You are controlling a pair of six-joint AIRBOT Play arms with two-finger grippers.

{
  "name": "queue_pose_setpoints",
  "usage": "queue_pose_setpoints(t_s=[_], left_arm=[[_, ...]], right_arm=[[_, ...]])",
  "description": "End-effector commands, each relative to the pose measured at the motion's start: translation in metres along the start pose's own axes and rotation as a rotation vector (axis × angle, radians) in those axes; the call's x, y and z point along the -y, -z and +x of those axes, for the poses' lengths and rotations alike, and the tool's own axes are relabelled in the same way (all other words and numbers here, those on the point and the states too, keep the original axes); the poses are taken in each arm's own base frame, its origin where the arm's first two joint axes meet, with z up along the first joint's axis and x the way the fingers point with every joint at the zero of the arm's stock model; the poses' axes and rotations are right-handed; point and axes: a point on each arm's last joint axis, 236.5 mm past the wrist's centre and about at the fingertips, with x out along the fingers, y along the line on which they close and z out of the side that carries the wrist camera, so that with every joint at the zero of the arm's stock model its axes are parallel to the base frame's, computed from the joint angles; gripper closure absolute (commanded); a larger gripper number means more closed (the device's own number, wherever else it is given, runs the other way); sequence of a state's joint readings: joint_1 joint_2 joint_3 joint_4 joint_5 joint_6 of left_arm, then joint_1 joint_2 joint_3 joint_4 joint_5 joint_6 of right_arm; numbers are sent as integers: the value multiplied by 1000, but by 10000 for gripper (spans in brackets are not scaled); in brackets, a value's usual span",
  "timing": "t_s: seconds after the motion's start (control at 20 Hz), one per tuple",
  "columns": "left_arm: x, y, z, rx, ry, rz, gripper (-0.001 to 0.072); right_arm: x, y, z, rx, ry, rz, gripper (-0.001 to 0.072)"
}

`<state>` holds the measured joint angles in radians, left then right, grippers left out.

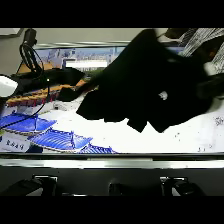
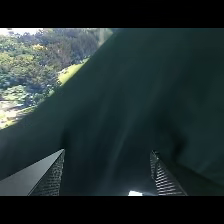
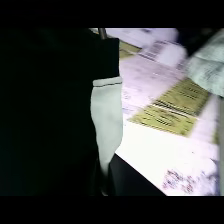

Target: Fold the clothes and pants, and hang the long-sleeved shirts on hangers.

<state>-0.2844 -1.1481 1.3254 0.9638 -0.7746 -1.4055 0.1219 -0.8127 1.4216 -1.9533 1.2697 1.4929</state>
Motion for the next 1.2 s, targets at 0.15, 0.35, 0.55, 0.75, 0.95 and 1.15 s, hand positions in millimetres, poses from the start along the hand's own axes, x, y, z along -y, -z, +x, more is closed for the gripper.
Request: queue_pose_setpoints(t_s=[0.15,0.35,0.55,0.75,0.95,1.15], left_arm=[[9,-3,3,20,16,-106,93],[17,0,5,11,31,-98,94],[17,0,5,11,31,-98,94],[17,0,5,11,30,-98,94],[16,1,5,10,29,-99,94],[16,0,5,10,29,-99,94]], right_arm=[[159,59,-111,-71,658,350,687],[173,26,-111,58,717,468,686],[188,28,-64,-100,789,451,686],[254,42,-81,-98,833,642,686],[310,26,-150,103,996,703,686],[340,30,-183,190,1131,723,686]])
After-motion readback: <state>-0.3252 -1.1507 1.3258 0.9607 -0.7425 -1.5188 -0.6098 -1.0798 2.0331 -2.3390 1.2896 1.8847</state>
